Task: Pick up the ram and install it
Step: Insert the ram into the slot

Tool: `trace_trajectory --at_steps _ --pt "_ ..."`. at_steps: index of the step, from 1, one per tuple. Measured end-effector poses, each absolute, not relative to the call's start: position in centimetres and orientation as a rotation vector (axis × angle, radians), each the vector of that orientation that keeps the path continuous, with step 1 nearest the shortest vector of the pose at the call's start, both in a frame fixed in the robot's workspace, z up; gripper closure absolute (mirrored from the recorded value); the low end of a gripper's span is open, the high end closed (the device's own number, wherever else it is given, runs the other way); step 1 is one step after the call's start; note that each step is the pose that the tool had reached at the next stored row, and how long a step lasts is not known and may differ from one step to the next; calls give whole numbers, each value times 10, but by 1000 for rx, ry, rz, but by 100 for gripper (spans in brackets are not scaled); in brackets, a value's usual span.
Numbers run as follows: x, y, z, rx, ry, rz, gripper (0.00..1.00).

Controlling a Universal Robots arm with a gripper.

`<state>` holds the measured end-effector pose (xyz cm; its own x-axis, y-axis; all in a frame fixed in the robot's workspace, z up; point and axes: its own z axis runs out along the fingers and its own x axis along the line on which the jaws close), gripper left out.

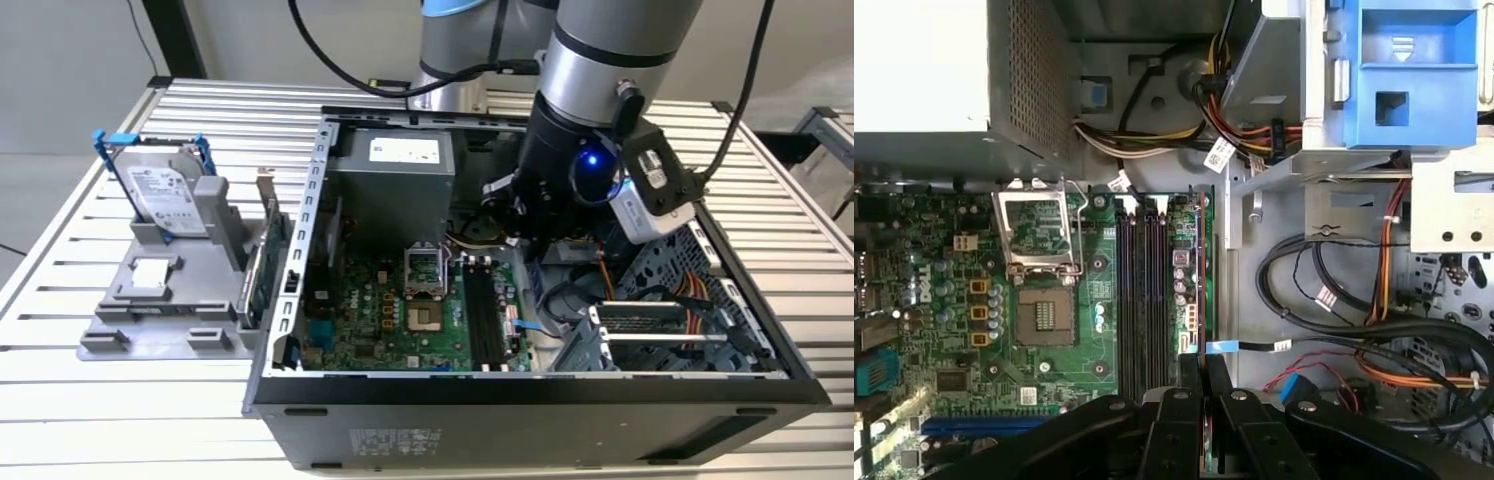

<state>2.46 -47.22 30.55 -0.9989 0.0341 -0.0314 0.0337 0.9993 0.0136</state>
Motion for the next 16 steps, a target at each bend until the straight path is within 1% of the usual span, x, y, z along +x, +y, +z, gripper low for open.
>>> trace_trajectory --at_steps 16 --pt "24 -472 286 53 3101 20 100"
